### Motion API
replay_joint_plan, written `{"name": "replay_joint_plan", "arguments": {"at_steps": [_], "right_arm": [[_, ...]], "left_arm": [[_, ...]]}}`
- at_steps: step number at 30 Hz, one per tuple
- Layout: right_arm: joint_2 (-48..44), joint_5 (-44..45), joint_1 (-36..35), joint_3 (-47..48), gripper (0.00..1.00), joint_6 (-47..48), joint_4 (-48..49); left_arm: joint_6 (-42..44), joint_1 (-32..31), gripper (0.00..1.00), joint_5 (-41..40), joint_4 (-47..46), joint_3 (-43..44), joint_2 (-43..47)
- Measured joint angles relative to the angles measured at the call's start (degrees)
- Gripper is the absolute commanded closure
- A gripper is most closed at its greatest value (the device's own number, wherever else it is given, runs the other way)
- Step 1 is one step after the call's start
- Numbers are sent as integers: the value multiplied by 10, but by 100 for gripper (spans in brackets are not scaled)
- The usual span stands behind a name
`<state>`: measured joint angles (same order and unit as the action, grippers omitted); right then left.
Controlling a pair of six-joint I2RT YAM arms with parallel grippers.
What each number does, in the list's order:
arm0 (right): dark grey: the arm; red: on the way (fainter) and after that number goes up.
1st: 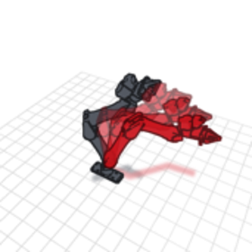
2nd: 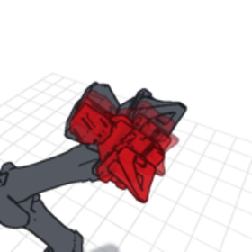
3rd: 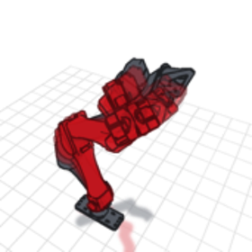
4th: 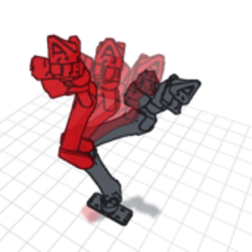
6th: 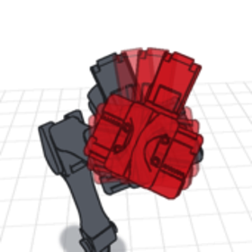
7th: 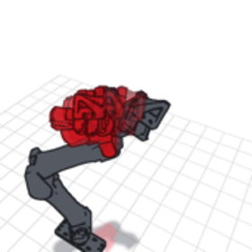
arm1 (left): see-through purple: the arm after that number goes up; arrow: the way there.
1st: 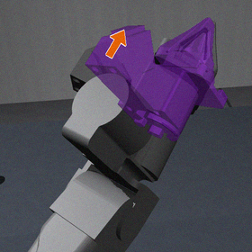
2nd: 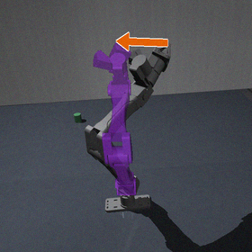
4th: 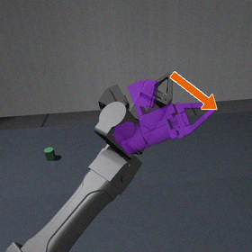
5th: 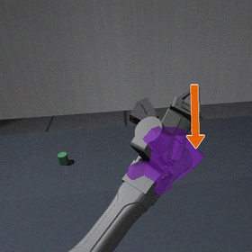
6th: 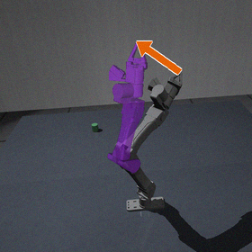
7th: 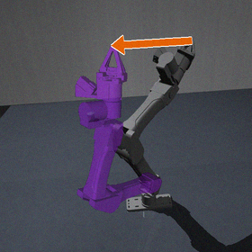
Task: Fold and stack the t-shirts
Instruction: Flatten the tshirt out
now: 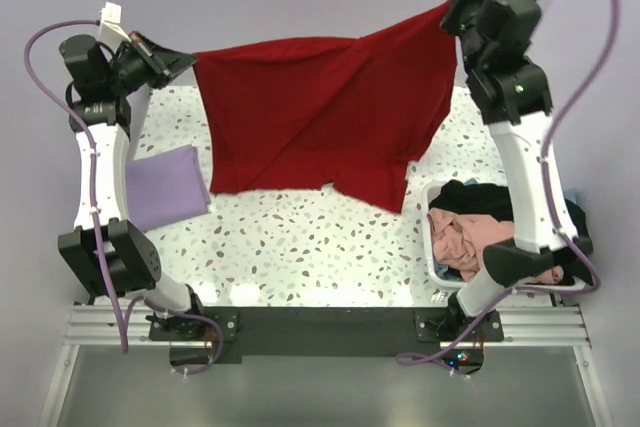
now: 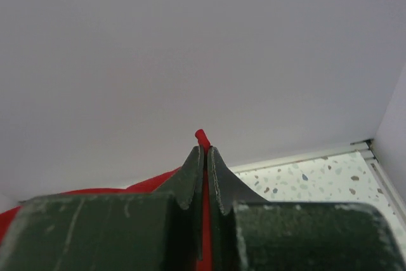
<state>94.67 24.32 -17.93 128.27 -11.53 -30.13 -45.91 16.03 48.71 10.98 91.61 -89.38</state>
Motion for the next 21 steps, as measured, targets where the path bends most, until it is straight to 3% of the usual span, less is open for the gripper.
{"name": "replay_joint_plan", "arguments": {"at_steps": [5,9,15,21], "right_arm": [[-106,-21,0,-26,100,-20,30],[-182,-41,0,-45,100,-26,53],[-245,-61,0,-41,100,-29,61],[-253,-76,0,15,100,-33,56]], "left_arm": [[-165,20,100,33,-185,-88,82],[-237,35,100,35,-242,-98,139],[-275,44,100,19,-223,-87,236],[-285,50,100,14,-154,-6,276]]}}
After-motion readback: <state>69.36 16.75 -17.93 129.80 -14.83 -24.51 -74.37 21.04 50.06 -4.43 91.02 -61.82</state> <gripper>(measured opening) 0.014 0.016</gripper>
